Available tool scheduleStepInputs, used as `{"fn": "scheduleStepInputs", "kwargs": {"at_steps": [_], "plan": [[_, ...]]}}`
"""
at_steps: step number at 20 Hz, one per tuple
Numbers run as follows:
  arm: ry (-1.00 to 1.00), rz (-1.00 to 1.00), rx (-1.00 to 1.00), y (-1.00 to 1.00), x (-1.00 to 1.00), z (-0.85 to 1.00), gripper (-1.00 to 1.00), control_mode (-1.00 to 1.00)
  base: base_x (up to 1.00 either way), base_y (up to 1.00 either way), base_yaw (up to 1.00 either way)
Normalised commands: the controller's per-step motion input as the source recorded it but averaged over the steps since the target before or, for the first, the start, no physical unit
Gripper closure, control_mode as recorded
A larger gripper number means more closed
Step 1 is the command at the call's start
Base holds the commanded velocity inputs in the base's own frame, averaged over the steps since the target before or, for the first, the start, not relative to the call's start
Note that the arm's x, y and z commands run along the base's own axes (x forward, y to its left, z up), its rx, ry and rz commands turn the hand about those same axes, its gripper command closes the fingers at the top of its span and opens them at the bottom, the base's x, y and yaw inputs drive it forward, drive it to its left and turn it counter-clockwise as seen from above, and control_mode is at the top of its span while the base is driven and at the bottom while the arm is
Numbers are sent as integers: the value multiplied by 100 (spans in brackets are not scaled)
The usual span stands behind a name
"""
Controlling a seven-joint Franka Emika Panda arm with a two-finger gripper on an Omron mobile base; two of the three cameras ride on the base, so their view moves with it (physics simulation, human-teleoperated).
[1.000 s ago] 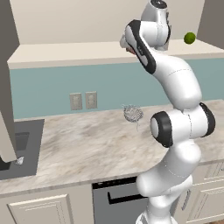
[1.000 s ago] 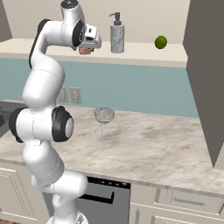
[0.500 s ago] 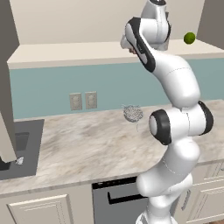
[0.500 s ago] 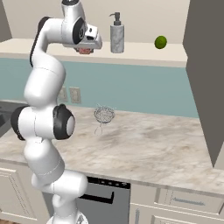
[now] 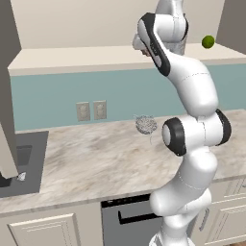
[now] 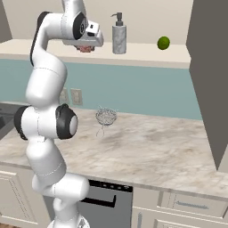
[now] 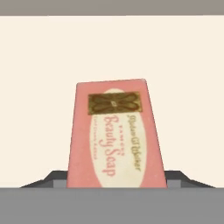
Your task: Pick the bar soap and soap dispenser from the cabinet and place them on the counter.
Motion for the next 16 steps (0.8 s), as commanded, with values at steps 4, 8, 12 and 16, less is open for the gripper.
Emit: {"fn": "scheduleStepInputs", "kwargs": {"at_steps": [4,8,12,16], "plan": [[-3,0,-1,5,-30,17,100,-100,0,0,0],[-1,0,0,2,-35,14,100,-100,0,0,0],[-2,0,0,0,-48,2,100,-100,0,0,0],[-5,0,0,0,-59,0,100,-100,0,0,0]]}}
